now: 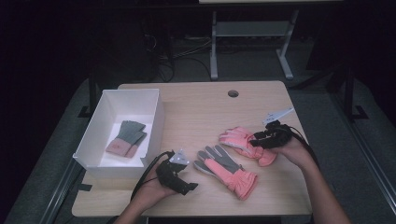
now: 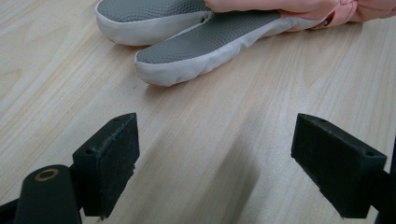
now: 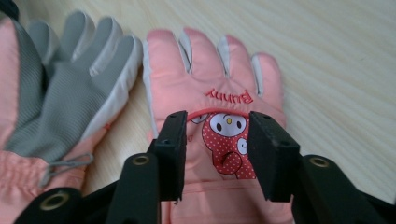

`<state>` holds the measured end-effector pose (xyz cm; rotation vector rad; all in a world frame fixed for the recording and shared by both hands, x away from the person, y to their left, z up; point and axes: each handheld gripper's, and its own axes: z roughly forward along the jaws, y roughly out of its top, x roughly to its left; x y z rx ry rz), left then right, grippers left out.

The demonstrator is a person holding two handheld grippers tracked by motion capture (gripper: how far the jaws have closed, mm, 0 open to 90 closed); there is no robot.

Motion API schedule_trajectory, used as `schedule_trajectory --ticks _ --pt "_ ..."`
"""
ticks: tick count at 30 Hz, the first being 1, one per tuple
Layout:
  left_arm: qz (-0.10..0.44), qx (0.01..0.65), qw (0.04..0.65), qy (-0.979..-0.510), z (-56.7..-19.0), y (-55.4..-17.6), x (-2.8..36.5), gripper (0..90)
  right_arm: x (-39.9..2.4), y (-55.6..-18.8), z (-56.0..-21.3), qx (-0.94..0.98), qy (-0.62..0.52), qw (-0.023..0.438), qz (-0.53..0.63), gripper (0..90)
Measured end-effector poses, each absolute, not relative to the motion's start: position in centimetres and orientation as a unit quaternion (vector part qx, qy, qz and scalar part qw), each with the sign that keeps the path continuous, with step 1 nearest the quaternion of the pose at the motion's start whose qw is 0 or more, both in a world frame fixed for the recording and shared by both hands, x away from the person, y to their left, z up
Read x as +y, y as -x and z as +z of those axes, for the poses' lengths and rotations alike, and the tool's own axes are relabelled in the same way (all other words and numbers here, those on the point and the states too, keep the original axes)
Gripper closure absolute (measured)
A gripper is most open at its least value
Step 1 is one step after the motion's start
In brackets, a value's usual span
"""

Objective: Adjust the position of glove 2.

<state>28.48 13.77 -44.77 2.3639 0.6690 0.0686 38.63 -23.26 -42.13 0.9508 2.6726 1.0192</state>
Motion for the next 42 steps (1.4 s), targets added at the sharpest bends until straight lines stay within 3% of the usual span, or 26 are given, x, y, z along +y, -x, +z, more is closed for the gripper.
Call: schedule_trajectory --ticks 7,15,17,22,42 --pt "0.025 0.252 0.330 -0.909 -44.9 -28.6 13.7 14.9 -22.5 -39.4 -43.8 0.908 -0.298 0.067 0.288 50.4" --pt "0.022 0.254 0.330 -0.909 -45.0 -28.5 13.5 14.9 -22.0 -39.9 -44.7 0.910 -0.297 0.044 0.287 69.5" --pt "0.023 0.248 0.325 -0.912 -45.0 -28.6 13.5 14.9 -22.1 -39.9 -44.7 0.907 -0.300 0.039 0.294 79.5" --pt "0.023 0.251 0.327 -0.911 -45.0 -28.6 13.6 14.9 -22.4 -39.6 -44.6 0.896 -0.315 0.046 0.310 87.1" --pt "0.024 0.251 0.330 -0.910 -44.8 -28.6 13.7 14.9 -24.4 -37.4 -41.0 0.842 -0.380 0.070 0.377 89.0"
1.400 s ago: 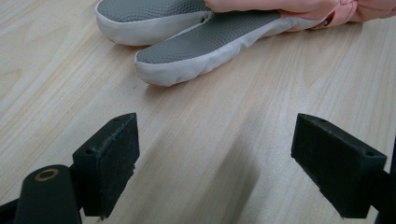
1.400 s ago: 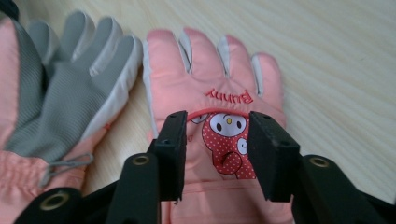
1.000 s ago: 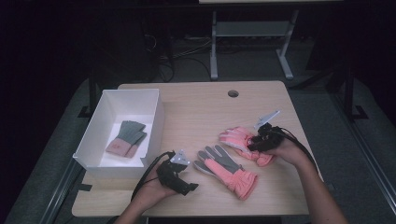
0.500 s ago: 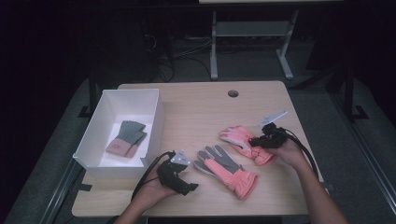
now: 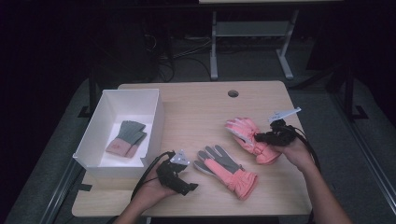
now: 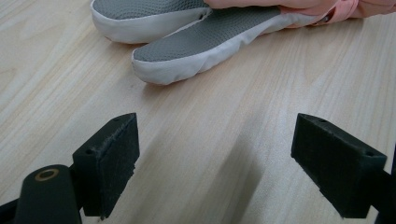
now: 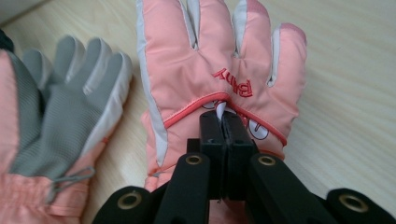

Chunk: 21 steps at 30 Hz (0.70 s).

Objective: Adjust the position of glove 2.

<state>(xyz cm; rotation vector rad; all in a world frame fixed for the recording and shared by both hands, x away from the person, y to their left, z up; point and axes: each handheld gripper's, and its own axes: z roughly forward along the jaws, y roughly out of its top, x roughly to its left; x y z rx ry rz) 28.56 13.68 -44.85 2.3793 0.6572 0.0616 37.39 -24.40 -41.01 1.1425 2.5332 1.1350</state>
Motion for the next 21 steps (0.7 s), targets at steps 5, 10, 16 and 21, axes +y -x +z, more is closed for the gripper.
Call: schedule_trajectory --ticks 5,10,16,21 --pt "0.024 0.248 0.329 -0.911 -44.8 -28.6 13.7 14.9 -24.6 -36.4 -39.6 0.834 -0.381 0.077 0.392 89.0" --pt "0.027 0.246 0.330 -0.911 -44.8 -28.6 13.7 14.9 -24.3 -35.3 -38.4 0.831 -0.381 0.078 0.397 89.0" --pt "0.028 0.247 0.333 -0.910 -44.7 -28.6 13.8 14.9 -24.1 -33.5 -36.9 0.831 -0.375 0.082 0.404 89.0" --pt "0.028 0.248 0.335 -0.909 -44.7 -28.6 13.6 14.9 -23.1 -31.6 -36.4 0.831 -0.368 0.070 0.411 89.0"
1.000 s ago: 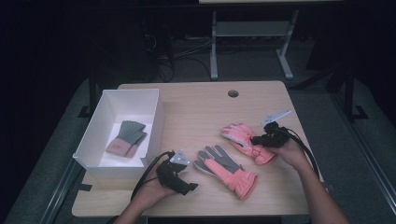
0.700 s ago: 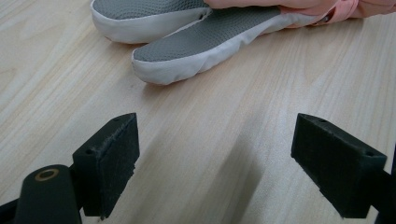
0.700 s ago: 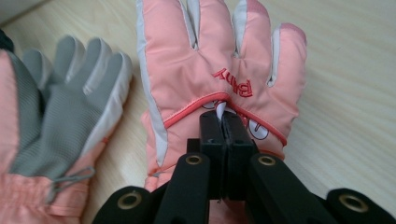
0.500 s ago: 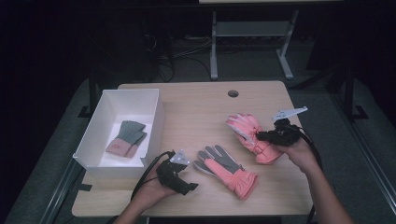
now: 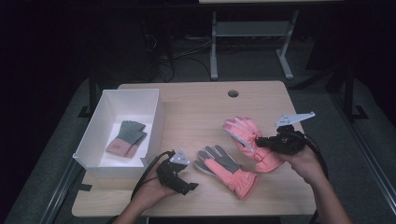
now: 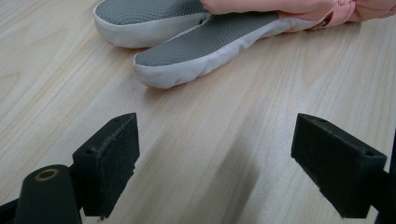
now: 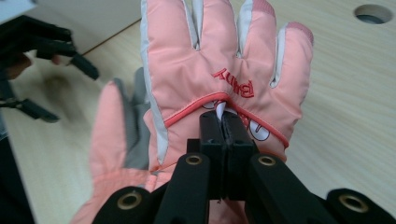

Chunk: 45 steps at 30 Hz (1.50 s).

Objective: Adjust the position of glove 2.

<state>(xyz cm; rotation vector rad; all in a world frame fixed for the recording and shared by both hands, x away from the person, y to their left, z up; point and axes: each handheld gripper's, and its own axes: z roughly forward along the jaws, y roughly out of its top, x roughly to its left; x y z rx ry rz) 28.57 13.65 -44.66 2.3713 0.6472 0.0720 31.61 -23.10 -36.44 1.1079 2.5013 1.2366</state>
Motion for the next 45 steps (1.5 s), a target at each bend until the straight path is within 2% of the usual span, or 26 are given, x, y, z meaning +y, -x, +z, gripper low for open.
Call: schedule_trajectory --ticks 8,17,26,40,42,45 --pt "0.025 0.249 0.335 -0.908 -44.6 -28.5 13.6 14.9 -20.7 -29.5 -36.3 0.839 -0.351 0.056 0.412 89.0" --pt "0.024 0.253 0.338 -0.906 -44.7 -28.5 13.5 14.9 -17.2 -29.1 -36.6 0.856 -0.316 0.040 0.407 88.9" --pt "0.024 0.247 0.336 -0.909 -44.7 -28.5 13.5 14.9 -15.5 -29.5 -38.5 0.870 -0.317 0.019 0.378 88.9" --pt "0.029 0.240 0.326 -0.914 -44.6 -28.7 13.8 15.4 -13.9 -30.2 -40.9 0.896 -0.309 0.033 0.318 87.8" --pt "0.026 0.240 0.328 -0.913 -44.5 -28.7 13.8 18.9 -13.9 -30.3 -41.0 0.896 -0.307 0.030 0.320 85.5" --pt "0.024 0.247 0.343 -0.906 -44.4 -28.5 13.9 26.2 -14.5 -30.1 -40.6 0.888 -0.302 0.018 0.347 76.0"
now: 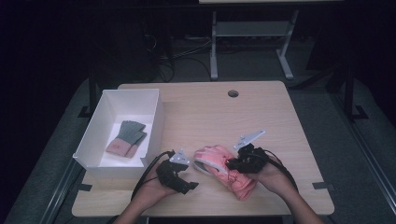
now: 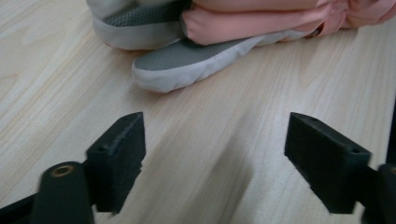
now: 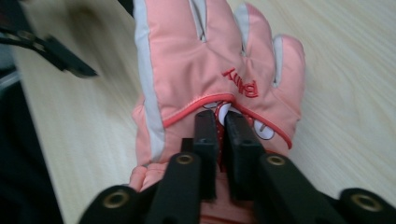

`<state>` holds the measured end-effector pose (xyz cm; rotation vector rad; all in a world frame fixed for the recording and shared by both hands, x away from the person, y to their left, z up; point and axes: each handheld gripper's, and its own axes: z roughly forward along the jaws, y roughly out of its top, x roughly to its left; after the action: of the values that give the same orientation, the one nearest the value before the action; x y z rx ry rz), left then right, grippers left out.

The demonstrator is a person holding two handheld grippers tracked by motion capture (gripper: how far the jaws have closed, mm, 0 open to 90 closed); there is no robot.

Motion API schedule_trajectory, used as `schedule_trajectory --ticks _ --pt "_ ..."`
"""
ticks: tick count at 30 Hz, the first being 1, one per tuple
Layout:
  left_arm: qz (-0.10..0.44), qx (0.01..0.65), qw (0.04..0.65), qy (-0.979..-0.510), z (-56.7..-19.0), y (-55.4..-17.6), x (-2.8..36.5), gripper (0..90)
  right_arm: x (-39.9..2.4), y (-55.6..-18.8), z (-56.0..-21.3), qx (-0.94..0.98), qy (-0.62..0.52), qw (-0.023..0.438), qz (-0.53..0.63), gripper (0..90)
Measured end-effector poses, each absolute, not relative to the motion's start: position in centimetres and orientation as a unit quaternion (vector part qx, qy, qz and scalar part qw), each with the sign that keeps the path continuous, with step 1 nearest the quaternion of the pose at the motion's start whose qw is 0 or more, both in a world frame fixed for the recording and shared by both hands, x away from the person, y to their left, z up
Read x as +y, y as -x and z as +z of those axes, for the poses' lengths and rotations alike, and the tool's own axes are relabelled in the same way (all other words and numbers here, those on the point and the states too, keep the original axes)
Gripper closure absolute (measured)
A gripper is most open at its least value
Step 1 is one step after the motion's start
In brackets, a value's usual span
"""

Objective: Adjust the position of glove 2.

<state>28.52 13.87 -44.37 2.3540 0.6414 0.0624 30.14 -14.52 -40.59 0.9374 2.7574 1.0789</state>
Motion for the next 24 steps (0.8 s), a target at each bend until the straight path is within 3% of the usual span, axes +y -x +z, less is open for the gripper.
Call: schedule_trajectory --ticks 1,4,6,9,11,12,13,24 --pt "0.025 0.243 0.344 -0.907 -44.2 -28.5 14.0 28.6 -14.8 -30.1 -40.4 0.884 -0.297 0.019 0.360 70.2" --pt "0.022 0.250 0.355 -0.900 -43.9 -28.5 14.3 41.0 -15.8 -30.1 -39.4 0.872 -0.296 0.018 0.390 64.8" --pt "0.013 0.259 0.367 -0.893 -43.7 -28.4 14.4 54.5 -16.4 -30.2 -38.9 0.869 -0.294 0.031 0.396 62.9" --pt "-0.007 0.254 0.377 -0.891 -43.4 -28.5 14.4 78.8 -17.5 -30.5 -38.4 0.863 -0.302 0.049 0.402 71.0" --pt "-0.009 0.253 0.379 -0.890 -43.3 -28.4 14.3 89.6 -17.8 -30.7 -38.5 0.860 -0.305 0.057 0.405 76.2" --pt "-0.009 0.251 0.383 -0.889 -43.1 -28.3 14.0 89.7 -18.8 -30.9 -38.5 0.860 -0.310 0.073 0.400 87.0" --pt "-0.007 0.249 0.381 -0.891 -43.1 -28.2 13.8 89.7 -19.1 -30.9 -38.6 0.859 -0.313 0.080 0.398 89.8" --pt "-0.015 0.241 0.377 -0.894 -42.9 -26.9 10.7 89.7 -22.7 -30.6 -40.6 0.863 -0.327 0.088 0.375 90.0"
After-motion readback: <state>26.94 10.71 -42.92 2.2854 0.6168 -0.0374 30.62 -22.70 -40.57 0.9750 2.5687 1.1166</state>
